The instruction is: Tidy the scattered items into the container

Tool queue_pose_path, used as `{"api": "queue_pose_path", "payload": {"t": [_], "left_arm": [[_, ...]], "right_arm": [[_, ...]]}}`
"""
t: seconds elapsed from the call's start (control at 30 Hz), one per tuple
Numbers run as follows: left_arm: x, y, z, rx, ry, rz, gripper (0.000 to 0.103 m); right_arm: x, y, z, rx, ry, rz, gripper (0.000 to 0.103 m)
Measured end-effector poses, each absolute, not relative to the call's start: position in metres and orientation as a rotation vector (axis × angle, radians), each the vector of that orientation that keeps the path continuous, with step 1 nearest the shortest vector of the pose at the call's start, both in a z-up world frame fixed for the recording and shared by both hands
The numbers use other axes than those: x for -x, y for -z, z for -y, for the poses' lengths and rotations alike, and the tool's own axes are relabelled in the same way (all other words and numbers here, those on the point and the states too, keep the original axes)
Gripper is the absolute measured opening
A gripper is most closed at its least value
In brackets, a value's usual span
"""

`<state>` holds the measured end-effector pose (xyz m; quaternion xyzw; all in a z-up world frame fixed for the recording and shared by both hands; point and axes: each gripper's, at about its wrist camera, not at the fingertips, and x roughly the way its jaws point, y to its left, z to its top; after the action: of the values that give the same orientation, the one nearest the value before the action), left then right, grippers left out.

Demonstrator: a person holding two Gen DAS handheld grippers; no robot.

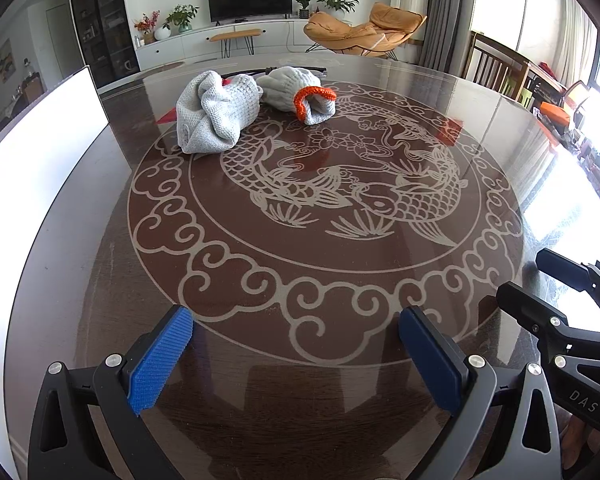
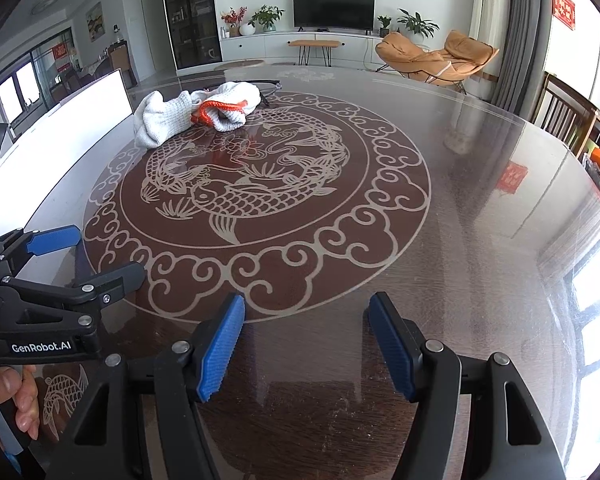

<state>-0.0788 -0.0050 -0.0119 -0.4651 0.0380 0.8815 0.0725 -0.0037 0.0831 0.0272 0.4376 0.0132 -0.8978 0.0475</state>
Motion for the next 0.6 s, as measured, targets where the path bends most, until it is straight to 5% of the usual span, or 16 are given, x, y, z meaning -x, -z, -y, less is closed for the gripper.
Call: {"api": "queue_pose_path", "payload": {"t": [0.6], "left_arm": [[0.0786, 0.0126, 0.0046, 1.397, -2.649, -0.114, 0.103]], "right_arm": [[0.0041, -0.0267, -0.0813, -1.339, 2.742, -0.058, 0.067]]}}
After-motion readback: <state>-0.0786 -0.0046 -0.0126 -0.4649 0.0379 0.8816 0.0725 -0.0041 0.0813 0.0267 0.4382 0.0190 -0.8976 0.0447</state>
